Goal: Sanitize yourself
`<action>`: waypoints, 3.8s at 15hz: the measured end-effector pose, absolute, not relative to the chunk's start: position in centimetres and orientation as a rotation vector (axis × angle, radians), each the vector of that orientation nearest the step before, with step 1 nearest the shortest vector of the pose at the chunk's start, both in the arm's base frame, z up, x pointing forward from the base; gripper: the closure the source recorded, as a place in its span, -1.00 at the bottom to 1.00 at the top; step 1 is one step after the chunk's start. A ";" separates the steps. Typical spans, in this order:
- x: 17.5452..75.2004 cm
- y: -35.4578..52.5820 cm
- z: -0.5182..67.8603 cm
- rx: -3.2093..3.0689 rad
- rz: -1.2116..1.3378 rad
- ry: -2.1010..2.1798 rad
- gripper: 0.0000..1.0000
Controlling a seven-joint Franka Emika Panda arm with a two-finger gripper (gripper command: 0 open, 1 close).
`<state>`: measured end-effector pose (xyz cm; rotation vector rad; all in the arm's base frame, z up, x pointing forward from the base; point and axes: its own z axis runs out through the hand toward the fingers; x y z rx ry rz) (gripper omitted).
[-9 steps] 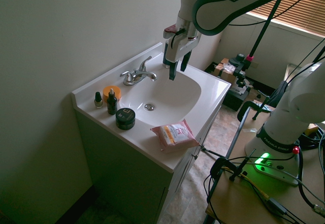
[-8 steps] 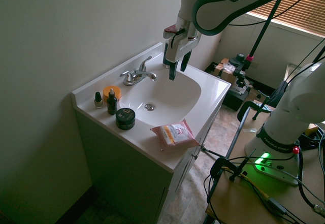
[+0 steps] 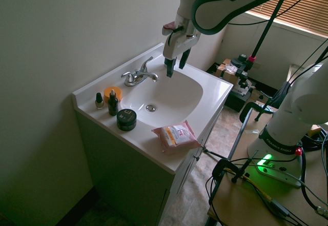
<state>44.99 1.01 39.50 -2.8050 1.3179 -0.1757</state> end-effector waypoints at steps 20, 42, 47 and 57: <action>58.2 -19.4 45.5 -2.439 -0.209 1.787 1.00; 54.9 -21.7 44.6 -2.428 -0.223 1.747 1.00; 52.2 -13.6 44.3 -2.621 -0.189 1.494 -1.00; 50.2 -7.6 38.7 -2.796 -0.163 1.346 -1.00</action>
